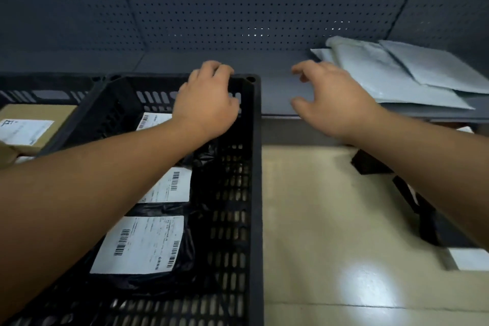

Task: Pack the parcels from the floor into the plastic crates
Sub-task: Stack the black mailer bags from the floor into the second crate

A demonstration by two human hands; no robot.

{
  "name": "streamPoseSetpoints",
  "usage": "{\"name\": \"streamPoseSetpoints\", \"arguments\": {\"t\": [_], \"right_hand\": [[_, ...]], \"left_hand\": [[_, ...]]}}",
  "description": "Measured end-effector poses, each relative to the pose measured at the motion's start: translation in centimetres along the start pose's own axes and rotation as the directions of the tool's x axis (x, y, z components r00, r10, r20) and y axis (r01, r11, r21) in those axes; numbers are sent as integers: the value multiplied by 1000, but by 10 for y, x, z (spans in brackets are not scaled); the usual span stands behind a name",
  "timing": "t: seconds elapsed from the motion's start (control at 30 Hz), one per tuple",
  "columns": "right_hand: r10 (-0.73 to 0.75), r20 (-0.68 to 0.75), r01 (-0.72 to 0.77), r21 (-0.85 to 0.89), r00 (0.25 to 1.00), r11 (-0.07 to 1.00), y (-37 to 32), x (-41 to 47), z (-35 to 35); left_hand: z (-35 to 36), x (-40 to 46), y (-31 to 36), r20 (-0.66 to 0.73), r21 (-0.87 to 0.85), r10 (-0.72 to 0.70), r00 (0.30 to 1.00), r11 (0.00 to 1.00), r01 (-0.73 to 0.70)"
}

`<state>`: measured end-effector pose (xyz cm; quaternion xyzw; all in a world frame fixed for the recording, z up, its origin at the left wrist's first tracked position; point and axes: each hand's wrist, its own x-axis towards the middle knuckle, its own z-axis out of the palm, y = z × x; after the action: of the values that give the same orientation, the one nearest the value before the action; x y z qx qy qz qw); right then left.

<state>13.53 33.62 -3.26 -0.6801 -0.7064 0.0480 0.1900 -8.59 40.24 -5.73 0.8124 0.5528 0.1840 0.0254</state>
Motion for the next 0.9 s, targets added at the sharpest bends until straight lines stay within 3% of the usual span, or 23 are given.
{"name": "streamPoseSetpoints", "arguments": {"t": [0.3,0.47,0.67,0.9], "right_hand": [[271,-67,-269,36,960,962,86,-62,-19],[425,-16,-425,-3,905,905,137,-90,-23],[645,37,-641,-84,763,763,210,-139,-30],[770,71,-757,-146,634,637,276,-187,-40]], "left_hand": [[4,-7,105,32,30,179,983,983,-180],[29,-8,155,96,62,240,966,967,-246],[65,-18,219,211,26,212,954,975,-223],[114,-43,279,348,20,194,917,977,-214]]}}
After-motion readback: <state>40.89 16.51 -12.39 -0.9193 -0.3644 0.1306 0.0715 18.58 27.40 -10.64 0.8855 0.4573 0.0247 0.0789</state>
